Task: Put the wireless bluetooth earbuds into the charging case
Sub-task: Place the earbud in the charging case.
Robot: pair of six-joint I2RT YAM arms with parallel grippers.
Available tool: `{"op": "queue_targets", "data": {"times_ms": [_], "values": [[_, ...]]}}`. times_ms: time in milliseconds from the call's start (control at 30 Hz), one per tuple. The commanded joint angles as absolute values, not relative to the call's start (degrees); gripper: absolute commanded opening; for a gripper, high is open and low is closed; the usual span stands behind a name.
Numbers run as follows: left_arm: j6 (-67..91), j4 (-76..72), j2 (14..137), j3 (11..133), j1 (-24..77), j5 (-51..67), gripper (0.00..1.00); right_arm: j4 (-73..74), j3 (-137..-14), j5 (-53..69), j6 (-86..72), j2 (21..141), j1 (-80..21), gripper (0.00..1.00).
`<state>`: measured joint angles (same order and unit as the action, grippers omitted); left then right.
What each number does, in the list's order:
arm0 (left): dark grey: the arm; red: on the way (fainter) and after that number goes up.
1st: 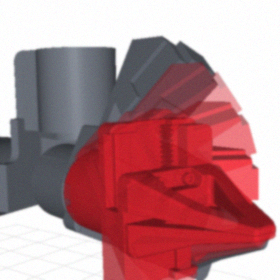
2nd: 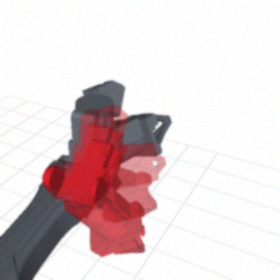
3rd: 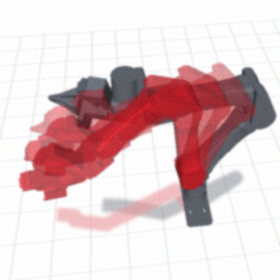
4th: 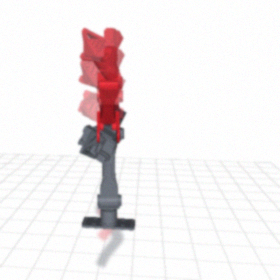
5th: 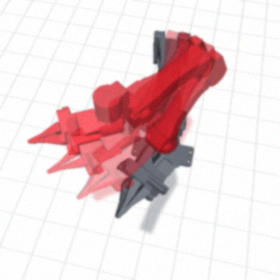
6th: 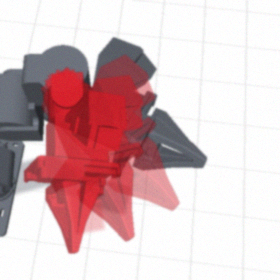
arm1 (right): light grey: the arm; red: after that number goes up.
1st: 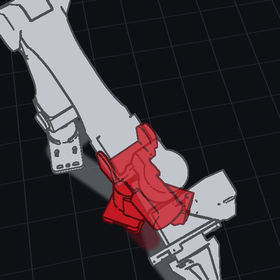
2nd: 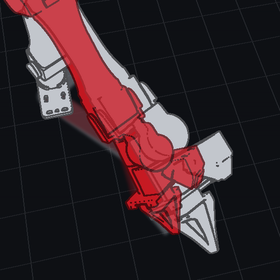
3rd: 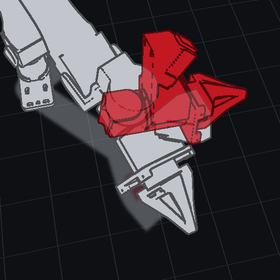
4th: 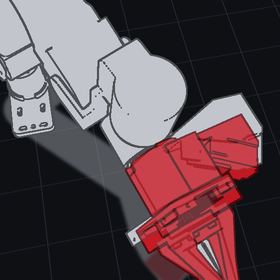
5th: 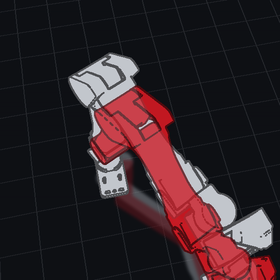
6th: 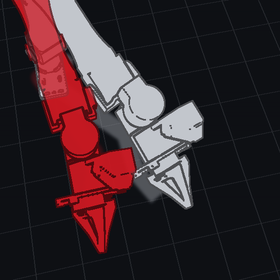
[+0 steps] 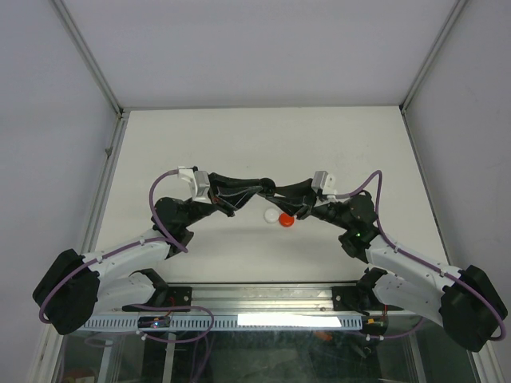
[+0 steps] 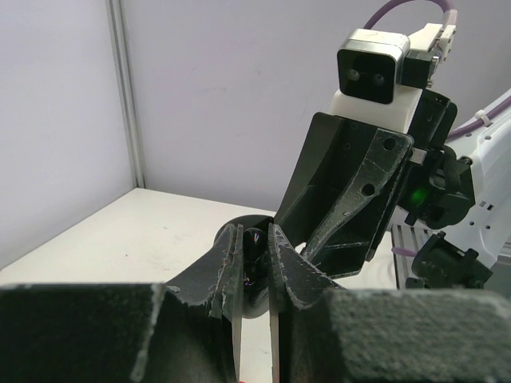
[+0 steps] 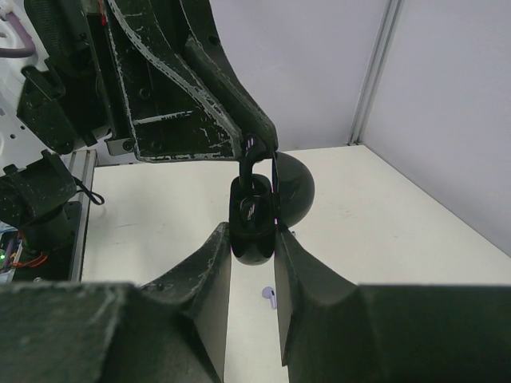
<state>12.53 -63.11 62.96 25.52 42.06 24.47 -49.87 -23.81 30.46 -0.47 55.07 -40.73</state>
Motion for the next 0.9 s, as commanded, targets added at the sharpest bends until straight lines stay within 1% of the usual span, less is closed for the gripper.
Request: {"op": "queue_targets", "data": {"times_ms": [0,367,667,800,867], "values": [[13.3,-65.1,63.3,24.7,42.6,25.2,0.03,-54.6,-24.7,30.0,-0.5,53.5,-41.0,0.00],[13.1,-62.0,61.1,23.4,42.9,25.1,0.04,-55.1,-24.3,29.0,-0.3,52.9,-41.0,0.00],[12.9,-59.1,60.3,23.4,42.8,27.2,0.07,-56.6,-24.2,29.3,-1.7,52.9,-41.0,0.00],[13.4,-58.6,60.0,23.5,42.9,25.8,0.12,-57.4,-24.2,29.6,-2.2,53.2,-41.0,0.00],[13.6,-57.9,59.5,23.8,42.9,24.7,0.20,-57.4,-24.2,29.6,-2.2,53.2,-41.0,0.00]]}}
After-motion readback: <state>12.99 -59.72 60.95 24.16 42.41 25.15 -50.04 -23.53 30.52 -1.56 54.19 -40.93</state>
